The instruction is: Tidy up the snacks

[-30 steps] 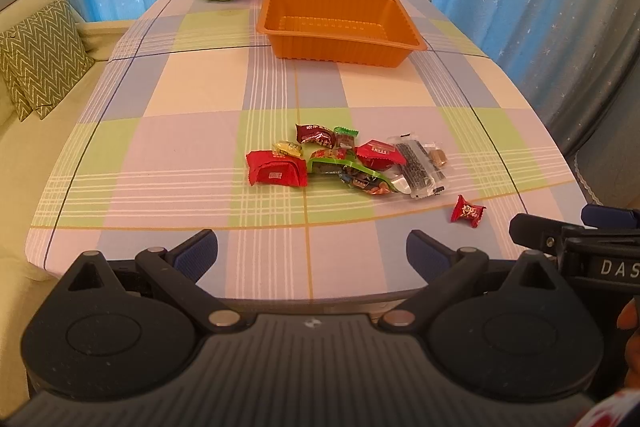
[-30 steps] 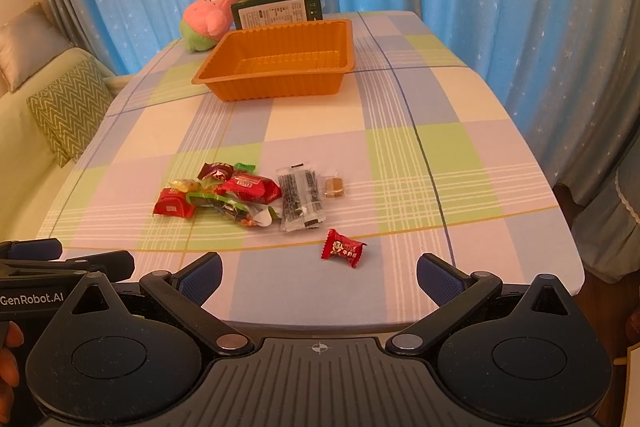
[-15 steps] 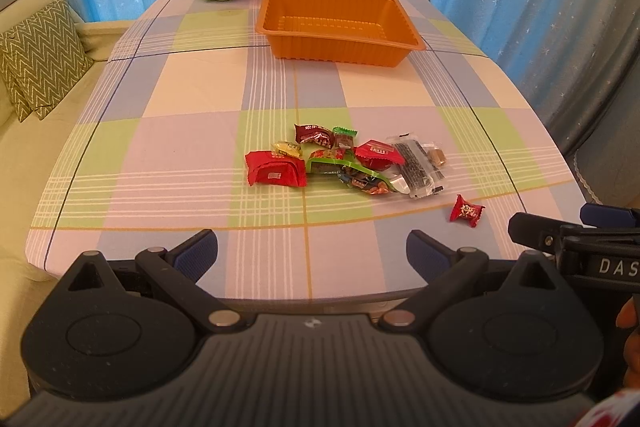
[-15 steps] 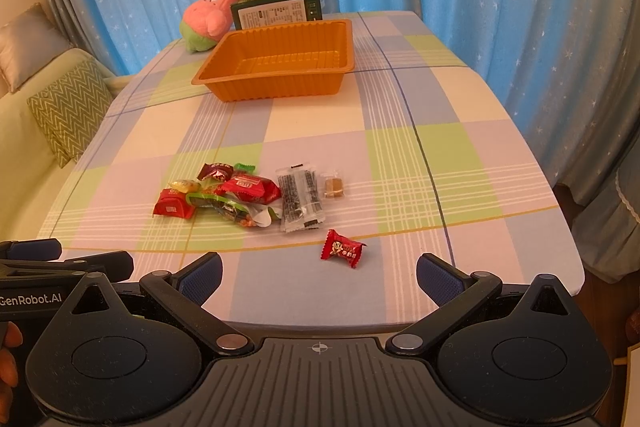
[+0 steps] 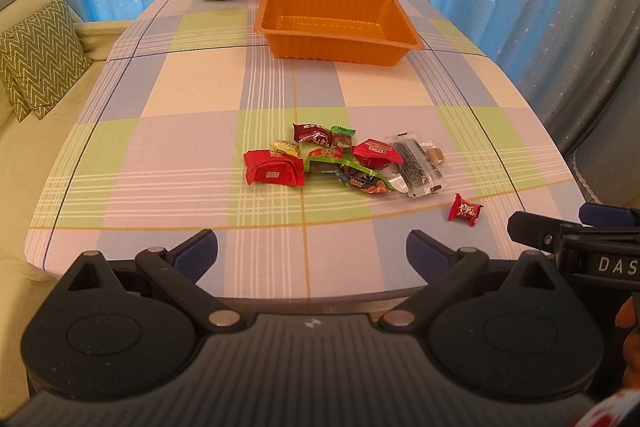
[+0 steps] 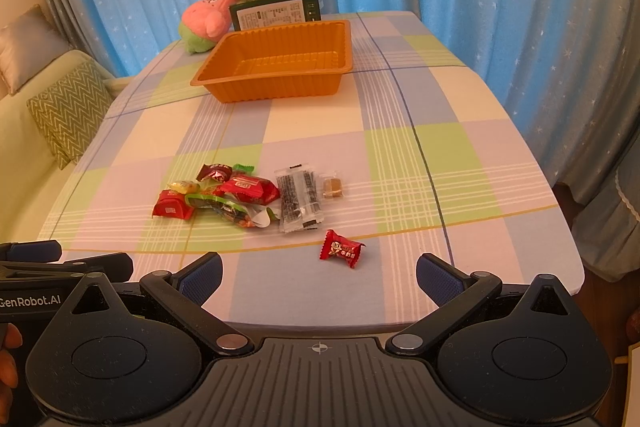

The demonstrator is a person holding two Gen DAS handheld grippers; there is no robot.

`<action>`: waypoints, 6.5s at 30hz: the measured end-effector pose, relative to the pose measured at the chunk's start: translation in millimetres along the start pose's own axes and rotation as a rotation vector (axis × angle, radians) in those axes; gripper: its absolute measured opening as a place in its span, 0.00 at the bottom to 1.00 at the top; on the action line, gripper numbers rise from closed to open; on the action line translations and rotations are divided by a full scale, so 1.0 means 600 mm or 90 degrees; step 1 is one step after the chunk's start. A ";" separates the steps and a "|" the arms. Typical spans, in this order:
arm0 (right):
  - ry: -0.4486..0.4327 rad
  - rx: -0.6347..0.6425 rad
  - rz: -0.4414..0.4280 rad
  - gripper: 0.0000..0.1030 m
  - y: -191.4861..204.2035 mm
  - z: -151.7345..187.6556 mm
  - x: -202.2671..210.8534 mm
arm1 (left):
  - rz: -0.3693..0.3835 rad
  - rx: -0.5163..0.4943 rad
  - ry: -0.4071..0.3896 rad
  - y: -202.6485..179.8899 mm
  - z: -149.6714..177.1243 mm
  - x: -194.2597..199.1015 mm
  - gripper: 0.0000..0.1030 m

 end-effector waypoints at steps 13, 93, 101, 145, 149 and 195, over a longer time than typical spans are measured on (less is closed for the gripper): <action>-0.003 0.000 -0.001 1.00 -0.011 0.004 -0.005 | 0.002 0.000 0.000 -0.001 0.002 -0.001 0.97; 0.127 0.268 -0.136 0.18 -0.018 0.045 -0.222 | 0.126 -0.090 0.058 0.088 -0.057 -0.193 0.79; 0.099 0.222 -0.132 0.18 -0.003 0.027 -0.208 | 0.239 -0.282 0.048 0.079 -0.072 -0.241 0.69; 0.019 0.118 -0.137 0.18 0.027 -0.042 -0.179 | 0.198 -0.234 0.110 0.076 -0.101 -0.206 0.22; -0.007 0.102 -0.140 0.18 0.029 -0.080 -0.186 | 0.170 -0.190 0.066 0.066 -0.149 -0.212 0.22; -0.010 -0.028 -0.103 0.18 -0.020 -0.326 -0.568 | 0.081 -0.057 -0.038 0.044 -0.351 -0.507 0.38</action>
Point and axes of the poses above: each gripper's, at about its wrist camera, not at the fingertips, and x roughly against the way its jaws point, y to its left, z to its underside, the point moved 4 cm from there along -x, roughly the way its jaws point, and after that the axes turned 13 degrees about -y, right-handed, at the moved point
